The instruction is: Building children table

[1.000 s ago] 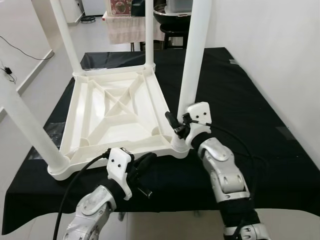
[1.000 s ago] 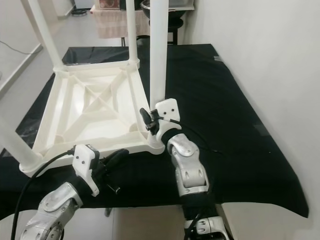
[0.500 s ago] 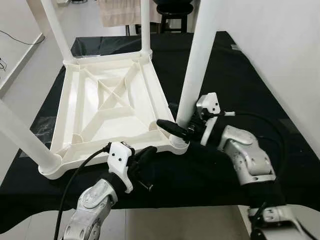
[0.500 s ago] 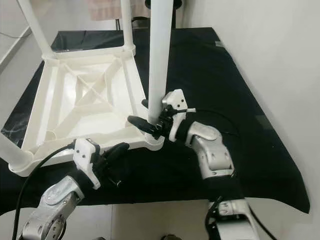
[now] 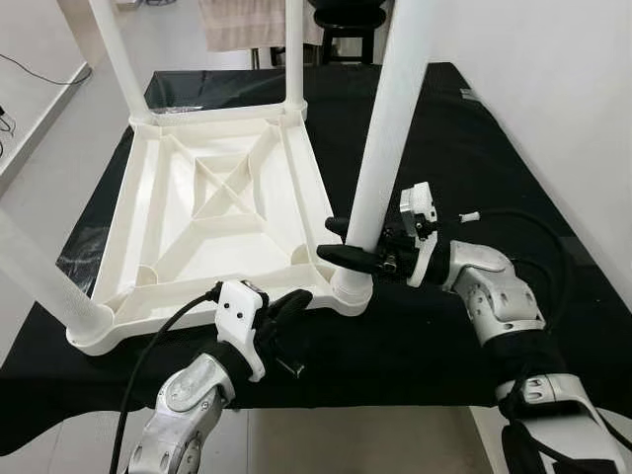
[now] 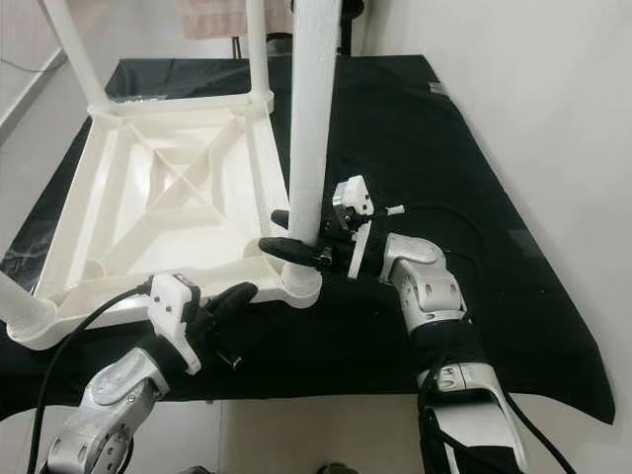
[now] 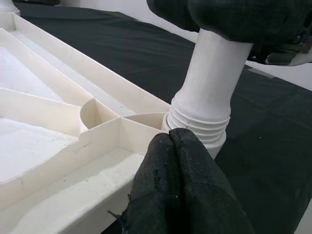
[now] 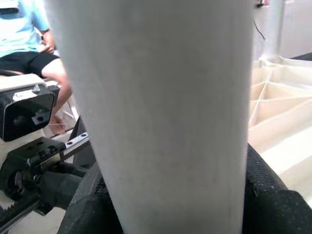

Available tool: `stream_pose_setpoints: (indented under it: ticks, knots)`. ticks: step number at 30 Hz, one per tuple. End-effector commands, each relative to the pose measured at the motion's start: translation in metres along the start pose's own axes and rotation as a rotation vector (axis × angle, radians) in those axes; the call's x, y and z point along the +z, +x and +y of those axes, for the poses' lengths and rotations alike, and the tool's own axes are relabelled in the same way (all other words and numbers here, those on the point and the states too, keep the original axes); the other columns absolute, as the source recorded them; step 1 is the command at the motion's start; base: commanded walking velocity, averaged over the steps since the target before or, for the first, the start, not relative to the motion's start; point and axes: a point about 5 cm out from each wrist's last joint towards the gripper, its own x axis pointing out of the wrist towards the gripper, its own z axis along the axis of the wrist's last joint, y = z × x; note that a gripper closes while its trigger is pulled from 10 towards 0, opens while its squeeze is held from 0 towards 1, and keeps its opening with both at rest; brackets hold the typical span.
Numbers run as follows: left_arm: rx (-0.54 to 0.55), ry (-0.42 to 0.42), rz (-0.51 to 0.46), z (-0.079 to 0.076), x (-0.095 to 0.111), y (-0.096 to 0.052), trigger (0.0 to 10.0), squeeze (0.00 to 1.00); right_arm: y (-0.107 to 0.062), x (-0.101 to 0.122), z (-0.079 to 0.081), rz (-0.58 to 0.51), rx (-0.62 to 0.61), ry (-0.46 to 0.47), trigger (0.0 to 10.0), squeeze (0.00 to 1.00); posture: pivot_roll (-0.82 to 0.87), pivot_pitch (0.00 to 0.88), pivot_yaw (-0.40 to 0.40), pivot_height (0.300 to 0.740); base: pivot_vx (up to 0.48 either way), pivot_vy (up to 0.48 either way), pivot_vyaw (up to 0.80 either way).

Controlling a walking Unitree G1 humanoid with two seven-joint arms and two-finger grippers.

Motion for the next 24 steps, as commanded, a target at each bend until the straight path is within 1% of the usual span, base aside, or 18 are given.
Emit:
stream_pose_setpoints:
  ticks: [1, 3, 5, 6, 7, 8, 9, 10, 11, 12, 13, 14, 17, 19, 20, 22, 23, 24]
  knots:
    - [0.001, -0.007, 0.01, -0.001, -0.004, 0.0, 10.0, 0.0, 0.0, 0.0, 0.001, -0.039, 0.033, 0.041, 0.0, 0.0, 0.02, 0.113, -0.043, 0.74, 0.0, 0.0, 0.0]
    - [0.0, -0.008, 0.009, -0.002, -0.004, 0.0, 10.0, 0.0, -0.001, -0.004, 0.001, -0.034, 0.011, 0.033, 0.0, 0.0, 0.01, 0.118, -0.047, 0.74, 0.0, 0.0, 0.0]
    - [0.0, -0.008, 0.009, -0.002, -0.003, 0.0, 10.0, 0.0, 0.001, -0.01, 0.003, -0.008, -0.061, 0.003, 0.0, 0.0, 0.0, 0.124, -0.049, 0.74, 0.0, 0.0, 0.0]
    - [0.001, -0.008, 0.008, -0.002, -0.003, -0.001, 10.0, 0.0, 0.006, -0.022, 0.001, 0.061, -0.204, 0.001, 0.0, 0.0, 0.0, 0.13, -0.052, 0.74, 0.0, 0.0, 0.0]
    - [0.002, -0.008, 0.007, -0.002, -0.003, -0.001, 10.0, 0.0, 0.008, -0.03, -0.001, 0.109, -0.305, -0.004, 0.0, 0.0, 0.0, 0.13, -0.052, 0.74, 0.0, 0.0, 0.0]
    - [0.003, -0.007, 0.006, -0.001, -0.003, -0.001, 10.0, 0.0, 0.01, -0.042, -0.004, 0.164, -0.494, 0.011, 0.0, 0.0, -0.01, 0.14, -0.054, 0.74, 0.0, 0.0, 0.0]
    - [0.003, -0.007, 0.006, -0.001, -0.003, -0.001, 10.0, 0.0, 0.01, -0.042, -0.004, 0.164, -0.494, 0.011, 0.0, 0.0, -0.01, 0.14, -0.054, 0.74, 0.0, 0.0, 0.0]
    - [0.004, -0.007, 0.006, -0.001, -0.002, -0.001, 10.0, 0.0, 0.009, -0.05, -0.005, 0.2, -0.621, 0.018, 0.0, 0.0, -0.01, 0.14, -0.054, 0.74, 0.0, 0.0, 0.0]
    - [0.004, -0.007, 0.006, -0.001, -0.002, -0.001, 10.0, 0.0, 0.009, -0.05, -0.005, 0.2, -0.621, 0.018, 0.0, 0.0, -0.01, 0.14, -0.054, 0.74, 0.0, 0.0, 0.0]
    - [0.006, -0.005, 0.005, 0.0, -0.002, -0.002, 10.0, 0.0, 0.01, -0.059, 0.007, 0.16, -0.805, 0.074, 0.0, 0.0, -0.02, 0.144, -0.052, 0.74, 0.0, 0.0, 0.0]
    - [0.007, -0.004, 0.004, 0.001, -0.001, -0.002, 10.0, 0.0, 0.014, -0.054, 0.018, 0.131, -0.859, 0.03, 0.0, 0.0, -0.02, 0.145, -0.043, 0.74, 0.0, 0.0, 0.0]
    - [0.008, -0.004, 0.005, 0.002, -0.002, -0.003, 10.0, 0.0, 0.018, -0.047, 0.026, 0.094, -0.847, 0.002, 0.0, 0.0, -0.03, 0.136, -0.031, 0.74, 0.0, 0.0, 0.0]
    - [0.008, -0.005, 0.006, 0.002, -0.002, -0.003, 10.0, 0.0, 0.02, -0.046, 0.029, 0.089, -0.84, -0.001, 0.0, 0.0, -0.03, 0.136, -0.031, 0.74, 0.0, 0.0, 0.0]
    - [0.0, -0.006, 0.009, 0.002, -0.002, -0.003, 10.0, 0.0, 0.021, -0.054, 0.025, 0.138, -0.829, 0.021, 0.0, 0.0, -0.01, 0.128, -0.043, 0.74, 0.0, 0.0, 0.0]
    - [0.0, -0.006, 0.009, 0.002, -0.002, -0.003, 10.0, 0.0, 0.021, -0.054, 0.025, 0.138, -0.829, 0.021, 0.0, 0.0, -0.01, 0.128, -0.043, 0.74, 0.0, 0.0, 0.0]
    - [0.01, 0.0, 0.009, 0.003, -0.002, -0.003, 10.0, 0.0, 0.025, -0.055, 0.027, 0.171, -0.847, -0.018, 0.0, 0.0, -0.02, 0.126, -0.035, 0.74, 0.0, 0.0, 0.0]
    - [0.01, 0.0, 0.009, 0.003, -0.002, -0.003, 10.0, 0.0, 0.025, -0.055, 0.027, 0.171, -0.847, -0.018, 0.0, 0.0, -0.02, 0.126, -0.035, 0.74, 0.0, 0.0, 0.0]
    - [0.014, 0.001, 0.008, 0.003, -0.002, -0.003, 10.0, 0.0, 0.026, -0.054, 0.028, 0.172, -0.855, -0.037, 0.0, 0.0, -0.02, 0.126, -0.032, 0.74, 0.0, 0.0, 0.0]
